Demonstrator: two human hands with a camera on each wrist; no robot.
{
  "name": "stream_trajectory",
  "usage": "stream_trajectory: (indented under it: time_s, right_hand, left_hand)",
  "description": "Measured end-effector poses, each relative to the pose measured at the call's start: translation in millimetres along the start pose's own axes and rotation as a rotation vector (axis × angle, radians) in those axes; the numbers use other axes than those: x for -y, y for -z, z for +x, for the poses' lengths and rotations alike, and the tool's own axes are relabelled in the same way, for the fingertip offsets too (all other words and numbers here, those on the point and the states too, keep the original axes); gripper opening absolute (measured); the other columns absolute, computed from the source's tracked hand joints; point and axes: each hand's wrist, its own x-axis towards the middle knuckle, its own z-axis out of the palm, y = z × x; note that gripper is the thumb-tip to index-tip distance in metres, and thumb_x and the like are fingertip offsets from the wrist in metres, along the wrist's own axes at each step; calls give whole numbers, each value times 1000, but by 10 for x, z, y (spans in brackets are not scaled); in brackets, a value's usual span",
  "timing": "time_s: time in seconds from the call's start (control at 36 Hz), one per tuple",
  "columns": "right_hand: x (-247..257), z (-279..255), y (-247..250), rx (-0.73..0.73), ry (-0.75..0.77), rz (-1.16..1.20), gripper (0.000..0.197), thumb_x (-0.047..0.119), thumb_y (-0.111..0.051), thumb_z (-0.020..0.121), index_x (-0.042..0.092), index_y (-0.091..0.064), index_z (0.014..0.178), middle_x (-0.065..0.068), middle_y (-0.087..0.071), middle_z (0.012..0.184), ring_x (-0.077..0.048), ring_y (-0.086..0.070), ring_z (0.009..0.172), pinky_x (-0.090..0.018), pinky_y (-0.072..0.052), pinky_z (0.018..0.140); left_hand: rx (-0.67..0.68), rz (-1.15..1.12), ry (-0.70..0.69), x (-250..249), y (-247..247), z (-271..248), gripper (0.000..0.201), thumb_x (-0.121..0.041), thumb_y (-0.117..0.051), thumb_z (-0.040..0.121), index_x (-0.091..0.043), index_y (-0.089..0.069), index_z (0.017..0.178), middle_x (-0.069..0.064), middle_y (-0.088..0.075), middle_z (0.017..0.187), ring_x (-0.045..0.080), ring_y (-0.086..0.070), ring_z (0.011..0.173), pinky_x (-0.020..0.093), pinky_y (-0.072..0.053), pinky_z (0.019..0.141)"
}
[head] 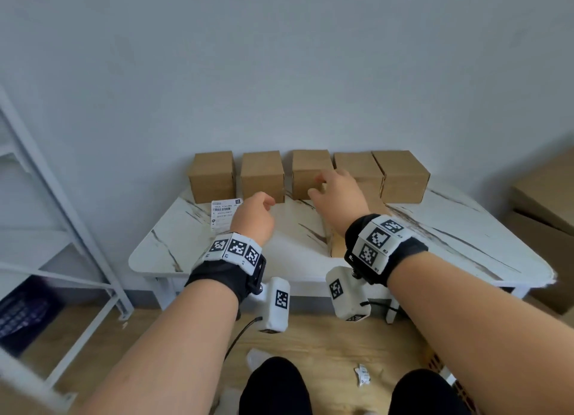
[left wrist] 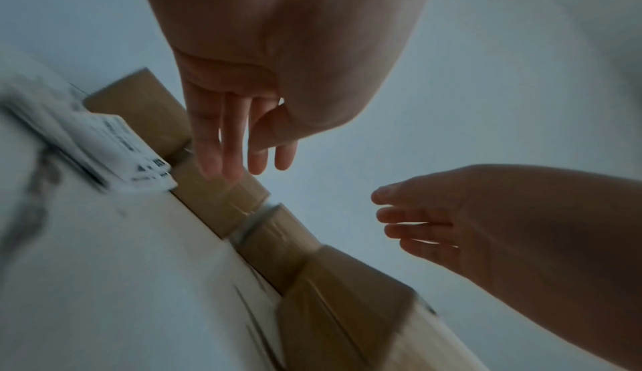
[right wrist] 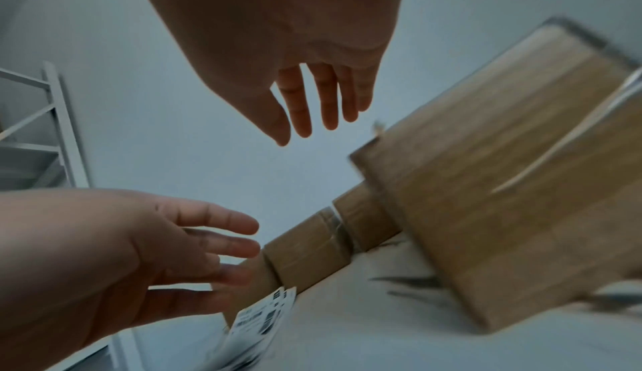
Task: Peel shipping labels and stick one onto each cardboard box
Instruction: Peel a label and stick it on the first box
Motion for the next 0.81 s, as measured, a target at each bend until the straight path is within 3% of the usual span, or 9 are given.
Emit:
stream_trajectory:
  time_s: [0.22,0.44,0.53,0.67,0.81]
  right_hand:
    - [461,71,-636,209,-9,51,23,17,-49,93,7,-63,108,-10,-61,111,-26,-59,98,-36,-51,84]
    - [614,156,-1128,443,-85,-2,24,21,-48,96,5,-64,103,-11,-67,100,-23,-60,85,-29,-47,70]
    - [587,227,-1253,475,-132,-2,25,24,-48,97,4,-63,99,-11,-66,96,-24,-60,83,-29,-46,68]
    - [508,307,-1405,469,-217,-9,34,26,-47,96,12,-44,65,-3,-48,65,-21,-49,63,-26,-31,48]
    - [512,309,-1467,465,-248,20,37,29,-52,95,16,-41,63,1,-43,61,-13,-43,54,-25,-29,46]
  left_hand:
    - [-60,117,148,587,303,61,46,5,-40,88,-14,-59,125,7,-56,133,28,-53,119,34,-43,98]
    - [111,179,188,899,286,99,48,0,-35,94,-9,-44,140,12,-42,147,30,-41,133,34,-31,109]
    - [123,156,161,961,238,97,46,-2,-35,95,-9,-46,139,12,-44,145,29,-42,132,32,-31,109]
    - [137,169,159,1033,182,67,49,0,-37,92,-12,-50,137,10,-47,143,28,-45,131,32,-33,110]
    - [112,196,126,1071,169,49,49,1,-38,91,-16,-53,135,7,-50,141,26,-47,129,32,-35,107]
